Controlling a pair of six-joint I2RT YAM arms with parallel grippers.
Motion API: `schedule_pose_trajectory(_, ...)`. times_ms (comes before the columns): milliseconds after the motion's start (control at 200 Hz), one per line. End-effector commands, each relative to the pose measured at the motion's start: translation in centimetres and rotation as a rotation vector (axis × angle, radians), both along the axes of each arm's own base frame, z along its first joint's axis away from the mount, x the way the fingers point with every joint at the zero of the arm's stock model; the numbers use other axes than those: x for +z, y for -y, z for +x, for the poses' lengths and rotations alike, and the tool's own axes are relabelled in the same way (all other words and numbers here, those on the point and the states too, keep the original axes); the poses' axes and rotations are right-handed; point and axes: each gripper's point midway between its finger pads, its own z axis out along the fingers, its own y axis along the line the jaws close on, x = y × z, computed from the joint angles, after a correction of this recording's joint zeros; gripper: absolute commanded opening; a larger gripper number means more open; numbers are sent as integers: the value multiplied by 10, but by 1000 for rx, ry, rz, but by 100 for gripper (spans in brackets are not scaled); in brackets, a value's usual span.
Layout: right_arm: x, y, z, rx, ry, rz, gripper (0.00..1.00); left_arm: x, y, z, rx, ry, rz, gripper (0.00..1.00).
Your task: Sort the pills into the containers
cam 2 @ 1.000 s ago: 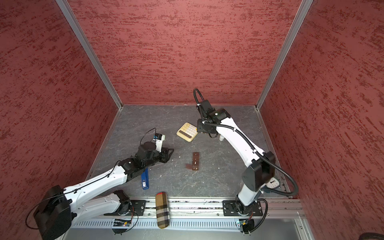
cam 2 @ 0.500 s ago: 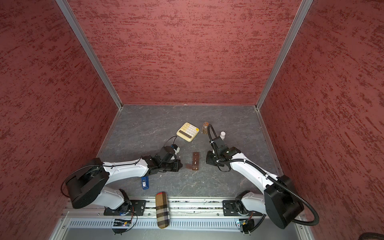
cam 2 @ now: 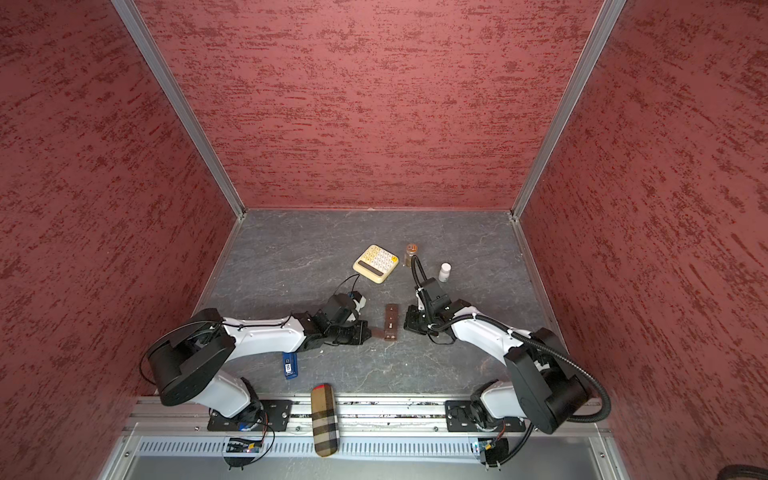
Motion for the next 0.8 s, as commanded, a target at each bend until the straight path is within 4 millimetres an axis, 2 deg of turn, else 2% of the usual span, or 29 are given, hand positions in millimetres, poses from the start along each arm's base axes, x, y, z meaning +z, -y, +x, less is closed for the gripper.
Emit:
schedule_pose_trajectory(0,2,-8,4,14,17,37,0,10,10,1,-18,17,-43,0)
schedule_pose_trajectory(150,-1,-8,2,24,9,32,0,11,11,-7,-35,14,-51,0)
schedule_pose_trajectory(426,-2,-8,0,31,6,32,1,29,23,-3,-26,63,-105,0)
schedule_pose_trajectory(476,1,-7,-1,33,12,33,4,30,24,-3,-30,66,-106,0)
schedule_pose_trajectory(651,12,-8,0,45,50,44,20,32,28,-2,-30,73,-123,15)
schedule_pose_trajectory(796,19,-9,0,60,72,55,29,33,33,1,-39,74,-137,20)
